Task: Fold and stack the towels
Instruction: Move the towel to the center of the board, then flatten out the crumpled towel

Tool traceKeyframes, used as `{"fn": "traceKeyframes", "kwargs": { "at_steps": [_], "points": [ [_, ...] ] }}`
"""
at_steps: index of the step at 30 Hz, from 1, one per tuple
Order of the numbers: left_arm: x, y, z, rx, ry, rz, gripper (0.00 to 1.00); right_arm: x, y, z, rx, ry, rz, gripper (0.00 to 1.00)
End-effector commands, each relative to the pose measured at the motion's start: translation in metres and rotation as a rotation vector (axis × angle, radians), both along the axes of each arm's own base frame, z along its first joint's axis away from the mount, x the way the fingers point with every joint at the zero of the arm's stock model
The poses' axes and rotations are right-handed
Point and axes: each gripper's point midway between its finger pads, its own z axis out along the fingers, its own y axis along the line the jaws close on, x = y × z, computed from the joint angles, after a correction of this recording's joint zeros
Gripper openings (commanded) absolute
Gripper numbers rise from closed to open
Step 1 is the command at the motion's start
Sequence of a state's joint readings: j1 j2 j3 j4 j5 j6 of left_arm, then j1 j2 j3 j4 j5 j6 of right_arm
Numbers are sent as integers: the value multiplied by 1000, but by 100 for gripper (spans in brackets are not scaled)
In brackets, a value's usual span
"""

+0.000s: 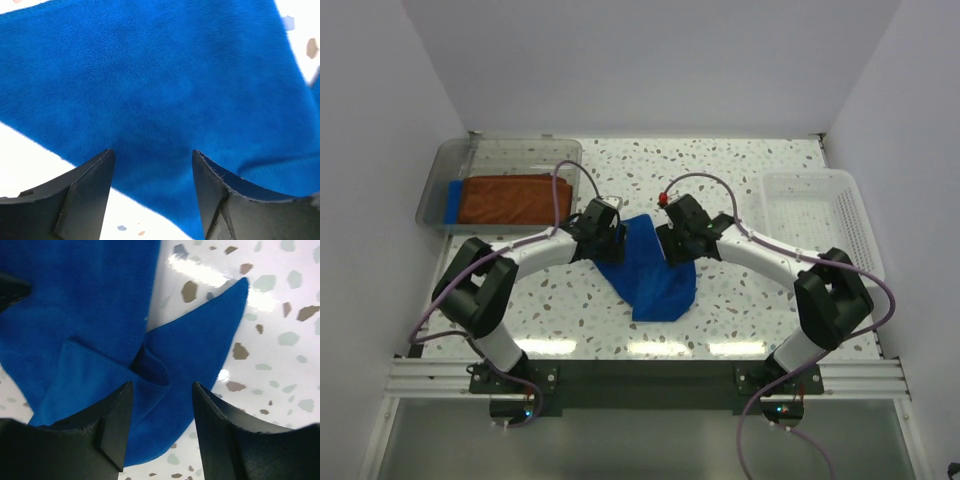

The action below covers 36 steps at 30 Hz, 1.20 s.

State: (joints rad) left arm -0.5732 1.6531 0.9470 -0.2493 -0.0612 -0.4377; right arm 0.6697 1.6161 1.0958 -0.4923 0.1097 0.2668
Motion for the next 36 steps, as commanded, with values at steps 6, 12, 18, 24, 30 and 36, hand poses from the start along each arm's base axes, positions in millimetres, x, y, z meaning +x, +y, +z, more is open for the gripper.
{"fn": "traceKeyframes", "kwargs": {
  "at_steps": [6, 12, 18, 24, 30, 36],
  "points": [
    [5, 11, -19, 65, -2, 77, 52, -25, 23, -7, 98, 39, -16, 52],
    [-10, 28, -35, 120, 39, 106, 33, -25, -7, -16, -20, 25, -66, 1],
    [-13, 44, -36, 198, 51, 124, 18, 6, -117, 48, -135, -152, -356, 0],
    [-28, 51, -36, 218, 94, 117, 5, 28, -147, 110, 7, -323, -475, 0],
    [-91, 55, -31, 132, 244, 57, 0, 66, -117, 197, 184, -496, -412, 0],
    [-169, 27, -8, -62, 342, -43, 0, 86, -83, 267, 343, -639, -261, 0]
  ]
}}
